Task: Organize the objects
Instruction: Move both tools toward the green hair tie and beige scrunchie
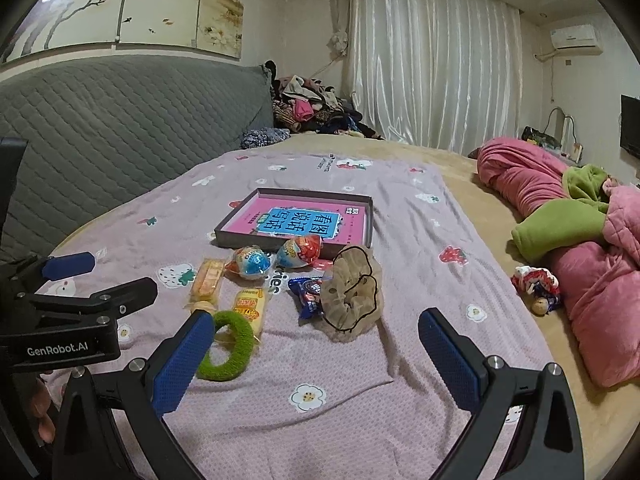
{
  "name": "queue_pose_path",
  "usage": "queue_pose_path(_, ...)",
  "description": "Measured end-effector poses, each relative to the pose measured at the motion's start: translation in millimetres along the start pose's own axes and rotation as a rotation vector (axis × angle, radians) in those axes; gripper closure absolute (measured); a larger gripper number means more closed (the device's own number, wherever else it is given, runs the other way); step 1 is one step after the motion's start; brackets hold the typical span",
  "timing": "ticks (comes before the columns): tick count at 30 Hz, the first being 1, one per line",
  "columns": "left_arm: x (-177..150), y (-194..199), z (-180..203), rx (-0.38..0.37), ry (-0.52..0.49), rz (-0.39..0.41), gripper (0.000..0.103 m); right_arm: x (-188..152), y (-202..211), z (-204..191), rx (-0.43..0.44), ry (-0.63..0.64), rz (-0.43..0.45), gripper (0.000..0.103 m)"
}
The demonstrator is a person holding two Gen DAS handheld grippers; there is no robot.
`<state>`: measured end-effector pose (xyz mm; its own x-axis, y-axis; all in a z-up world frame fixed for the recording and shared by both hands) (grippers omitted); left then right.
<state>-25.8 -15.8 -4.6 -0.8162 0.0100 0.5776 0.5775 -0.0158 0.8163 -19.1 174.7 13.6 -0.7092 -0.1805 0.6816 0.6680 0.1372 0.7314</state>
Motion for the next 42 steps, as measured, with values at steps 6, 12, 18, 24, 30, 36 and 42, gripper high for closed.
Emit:
queue_pose_path(6, 2, 6, 0, -0.006, 0.001, 0.010, 0.006, 2, 5, 3, -0.004, 0.014, 0.012, 0.000)
queue_pose_path(12, 2, 4, 6, -0.007, -0.010, 0.006, 0.006, 6, 5, 10, -0.001, 0.010, 0.007, 0.000)
queue_pose_path(18, -1, -13, 10, -0.011, -0.020, -0.029, 0.006, 8, -6, 17, 0.019, 0.000, -0.025, 0.000)
queue_pose_path(24, -11, -33, 16, -0.026, -0.045, -0.065, 0.006, 8, -22, 26, 0.026, -0.006, -0.049, 0.000)
queue_pose_path(30, -18, -60, 20, -0.043, -0.053, -0.119, 0.006, 6, -45, 33, 0.034, -0.008, -0.092, 0.000)
queue_pose_path(36, -17, -84, 20, -0.035, -0.052, -0.153, 0.006, 8, -72, 35, 0.038, 0.008, -0.130, 0.000)
queue_pose_path(42, -16, -108, 21, -0.031, -0.058, -0.191, 0.006, 11, -106, 37, 0.035, 0.019, -0.178, 0.000)
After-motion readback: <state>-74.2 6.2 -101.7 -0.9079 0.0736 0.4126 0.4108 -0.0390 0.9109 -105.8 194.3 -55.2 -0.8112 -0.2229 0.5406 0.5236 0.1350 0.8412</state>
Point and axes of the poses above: each gripper's, at about its wrist camera, not at the fingertips, and y roughly against the way its jaws point, z to its right, x to its top, the point moved 6 cm from there along -y, roughly the way its jaws point, and after that the axes turned 15 degrees about -z, right-handed, at the moved point
